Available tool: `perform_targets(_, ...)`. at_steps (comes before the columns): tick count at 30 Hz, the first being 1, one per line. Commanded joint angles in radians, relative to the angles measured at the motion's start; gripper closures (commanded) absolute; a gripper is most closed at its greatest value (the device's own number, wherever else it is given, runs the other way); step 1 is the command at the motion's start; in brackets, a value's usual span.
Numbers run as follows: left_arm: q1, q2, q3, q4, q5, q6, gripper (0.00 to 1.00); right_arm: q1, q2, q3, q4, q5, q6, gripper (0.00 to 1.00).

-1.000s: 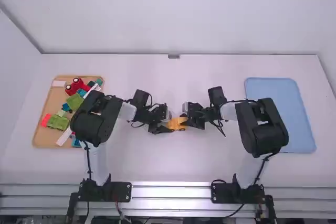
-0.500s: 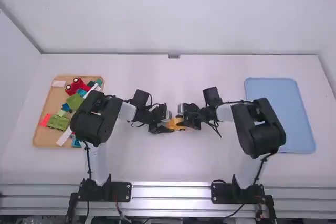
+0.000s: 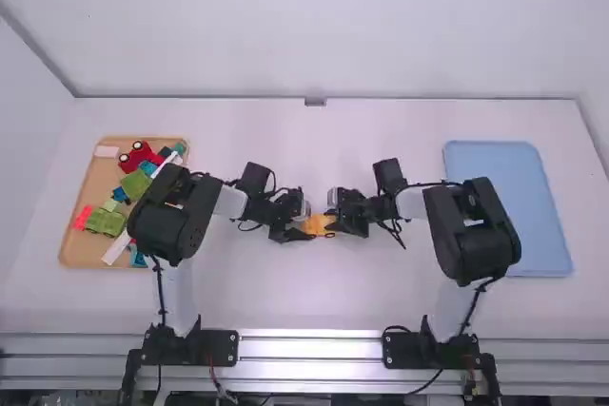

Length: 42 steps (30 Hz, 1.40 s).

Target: Assemble lego blocks to make yellow taxi

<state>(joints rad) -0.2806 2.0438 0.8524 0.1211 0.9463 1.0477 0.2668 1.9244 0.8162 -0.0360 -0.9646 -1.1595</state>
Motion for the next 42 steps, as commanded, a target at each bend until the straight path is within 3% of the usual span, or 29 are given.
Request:
perform_targets(1,-0.001,0.049,-0.041,-0.036,-0.151,-0.037,0.49,0.013,0.013,0.002,-0.006,0.026,-0.021,0.75)
perform_targets(15,-0.001,0.049,-0.041,-0.039,-0.151,-0.037,0.5,-0.019,0.013,0.002,0.029,0.031,-0.019,0.75)
perform_targets(28,-0.001,0.049,-0.041,-0.042,-0.151,-0.037,0.5,0.033,0.013,0.002,0.062,0.11,0.007,0.76)
perform_targets(41,-0.001,0.049,-0.041,-0.041,-0.151,-0.037,0.5,0.003,0.013,0.002,0.051,0.095,0.011,0.7)
perform_targets(42,-0.001,0.049,-0.041,-0.042,-0.151,-0.037,0.5,0.008,0.013,0.002,0.051,0.095,0.011,0.65)
